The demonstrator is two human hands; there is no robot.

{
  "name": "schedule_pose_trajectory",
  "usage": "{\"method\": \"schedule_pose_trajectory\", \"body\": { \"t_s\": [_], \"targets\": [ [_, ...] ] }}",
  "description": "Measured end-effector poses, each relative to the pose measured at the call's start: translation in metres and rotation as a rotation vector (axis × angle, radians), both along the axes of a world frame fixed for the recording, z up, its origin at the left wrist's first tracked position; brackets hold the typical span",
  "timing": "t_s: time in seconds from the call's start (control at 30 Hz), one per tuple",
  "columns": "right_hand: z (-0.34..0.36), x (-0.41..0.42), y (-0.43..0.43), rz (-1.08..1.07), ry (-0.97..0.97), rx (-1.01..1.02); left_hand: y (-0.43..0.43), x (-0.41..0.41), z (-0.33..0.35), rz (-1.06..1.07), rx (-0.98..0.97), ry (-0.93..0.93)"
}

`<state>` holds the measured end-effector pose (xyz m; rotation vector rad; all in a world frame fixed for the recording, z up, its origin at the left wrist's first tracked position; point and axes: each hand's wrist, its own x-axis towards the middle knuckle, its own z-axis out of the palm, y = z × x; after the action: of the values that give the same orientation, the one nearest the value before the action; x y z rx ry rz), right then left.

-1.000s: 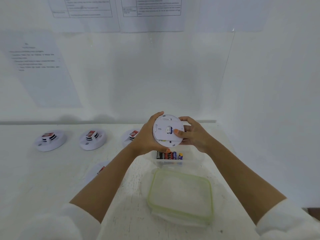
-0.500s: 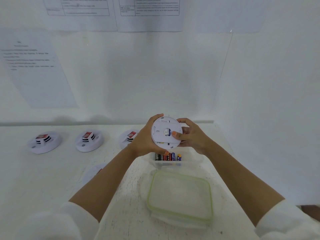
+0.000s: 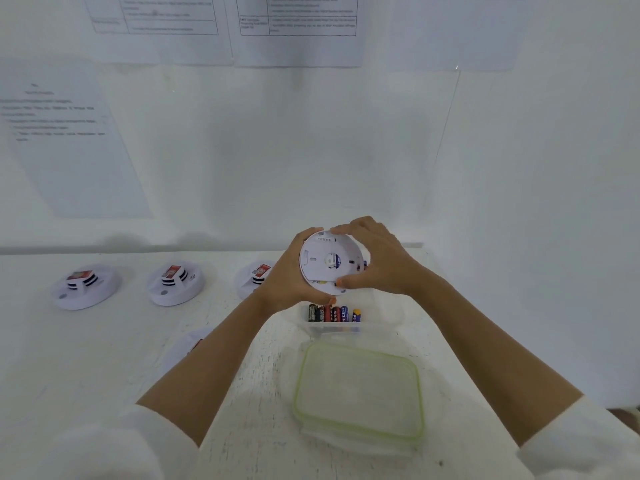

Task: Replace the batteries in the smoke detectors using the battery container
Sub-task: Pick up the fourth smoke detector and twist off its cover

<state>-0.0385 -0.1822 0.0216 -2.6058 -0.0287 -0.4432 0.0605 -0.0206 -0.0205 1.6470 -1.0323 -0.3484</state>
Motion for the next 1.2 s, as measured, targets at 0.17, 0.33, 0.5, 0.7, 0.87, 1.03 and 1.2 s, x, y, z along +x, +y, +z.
{"method": "schedule_pose_trajectory", "body": {
  "t_s": [0.17,0.33,0.5,0.7,0.87,1.03,1.2],
  "targets": [
    [0.006,0.004,0.006,-0.034,0.049,-0.201,0.0,0.002,0.0,-0.012,0.006,-0.006],
    [0.007,0.006,0.006,-0.021,0.058,-0.207,0.002,0.002,-0.001,-0.014,0.01,-0.02],
    [0.009,0.008,0.008,0.017,0.039,-0.217,0.004,0.0,0.002,-0.019,-0.001,-0.013],
    [0.009,0.013,0.011,0.04,0.054,-0.249,0.004,0.0,-0.002,-0.027,-0.008,0.018],
    [0.01,0.014,0.012,0.066,0.057,-0.22,0.004,0.001,-0.002,-0.044,-0.009,0.012],
    [0.008,0.013,0.014,0.102,0.064,-0.226,0.007,-0.001,0.0,-0.045,0.007,-0.016],
    [0.007,0.012,0.011,0.089,0.033,-0.272,0.009,0.003,0.002,-0.03,0.001,-0.02]
  ]
}}
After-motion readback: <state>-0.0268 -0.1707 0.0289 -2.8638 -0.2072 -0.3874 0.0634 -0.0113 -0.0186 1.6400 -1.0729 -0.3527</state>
